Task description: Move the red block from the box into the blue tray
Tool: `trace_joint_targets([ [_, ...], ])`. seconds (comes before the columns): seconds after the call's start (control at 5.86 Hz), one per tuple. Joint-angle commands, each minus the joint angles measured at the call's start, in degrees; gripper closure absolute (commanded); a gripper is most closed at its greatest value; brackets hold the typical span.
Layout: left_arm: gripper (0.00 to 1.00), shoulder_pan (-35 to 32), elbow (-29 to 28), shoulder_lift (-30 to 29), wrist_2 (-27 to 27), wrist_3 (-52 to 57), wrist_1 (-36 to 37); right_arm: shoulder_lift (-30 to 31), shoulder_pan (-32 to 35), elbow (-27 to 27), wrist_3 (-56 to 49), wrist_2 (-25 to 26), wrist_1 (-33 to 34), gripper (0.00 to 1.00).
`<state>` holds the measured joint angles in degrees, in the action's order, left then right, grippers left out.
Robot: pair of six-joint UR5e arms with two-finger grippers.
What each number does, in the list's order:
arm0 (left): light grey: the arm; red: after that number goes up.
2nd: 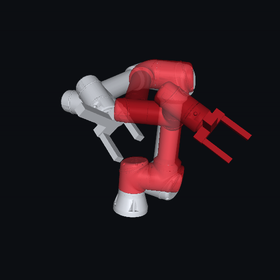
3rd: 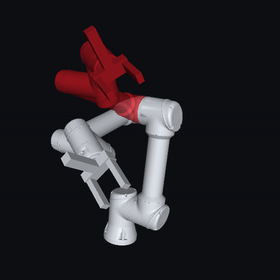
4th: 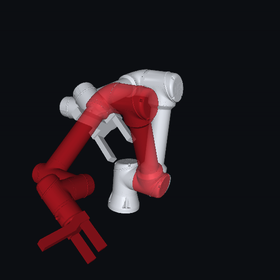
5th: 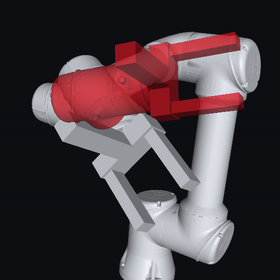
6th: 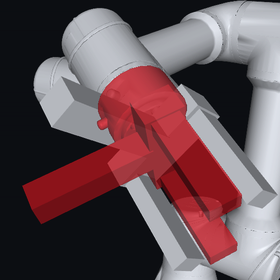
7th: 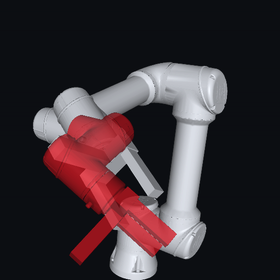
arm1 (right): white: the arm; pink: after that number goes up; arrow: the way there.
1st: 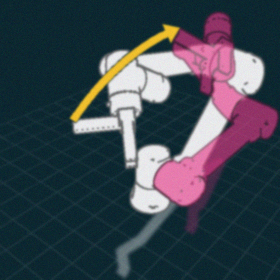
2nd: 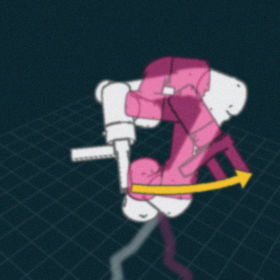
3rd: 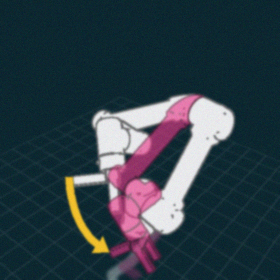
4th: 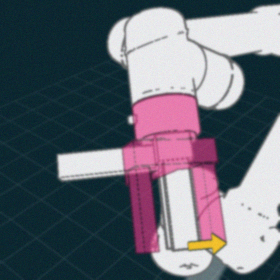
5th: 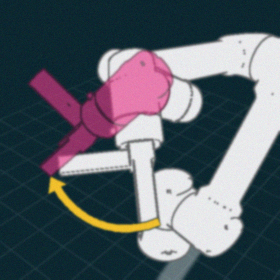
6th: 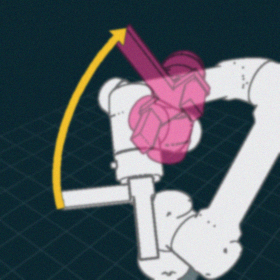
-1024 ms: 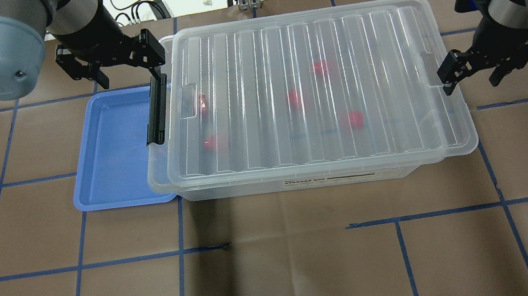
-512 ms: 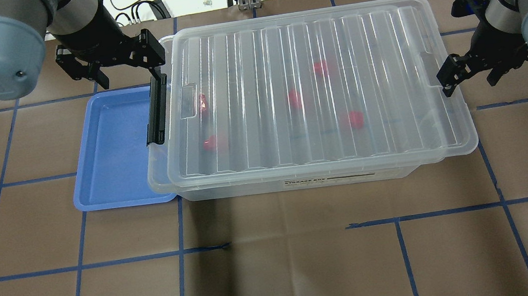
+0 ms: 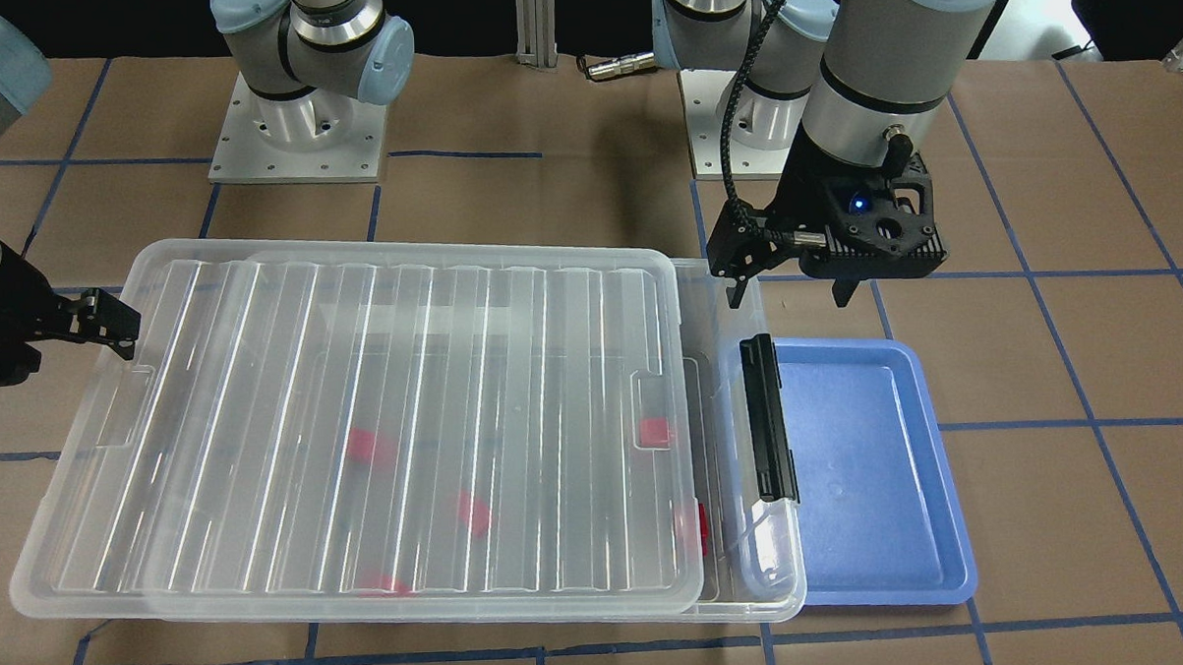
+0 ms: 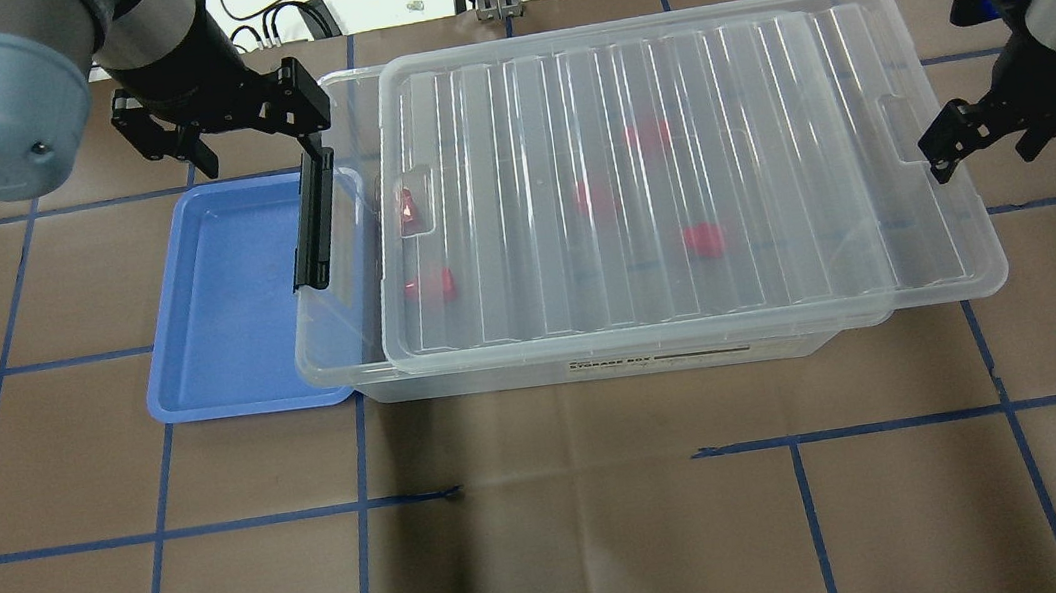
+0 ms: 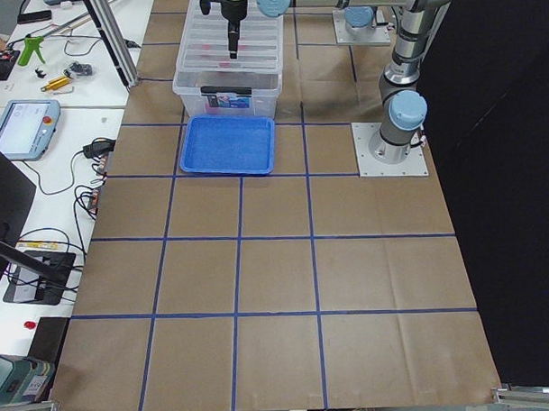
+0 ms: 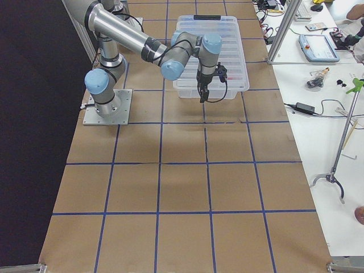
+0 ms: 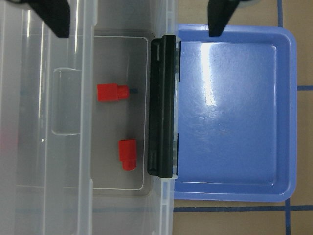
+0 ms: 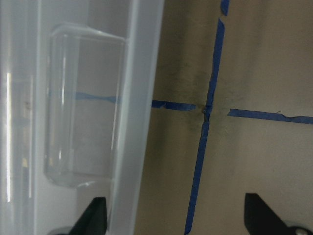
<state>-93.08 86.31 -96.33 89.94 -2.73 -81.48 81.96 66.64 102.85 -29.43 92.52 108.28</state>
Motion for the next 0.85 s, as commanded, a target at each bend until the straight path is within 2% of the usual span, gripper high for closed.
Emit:
trace_joint_targets([
  [0.0, 0.02, 0.00, 0.09, 0.00, 0.15, 0.00, 0.01, 0.13, -3.51, -0.19, -2.11, 3.26, 0.00, 0.00],
  [0.34, 0.02, 0.00, 0.09, 0.00, 0.06, 0.00, 0.01, 0.22, -8.61, -0.19, -5.27, 4.07, 0.00, 0.00],
  [0.68, 0.02, 0.00, 0.09, 0.00, -0.03, 0.00, 0.01, 0.75, -11.00, -0.28, -6.42, 4.34, 0.00, 0.00],
])
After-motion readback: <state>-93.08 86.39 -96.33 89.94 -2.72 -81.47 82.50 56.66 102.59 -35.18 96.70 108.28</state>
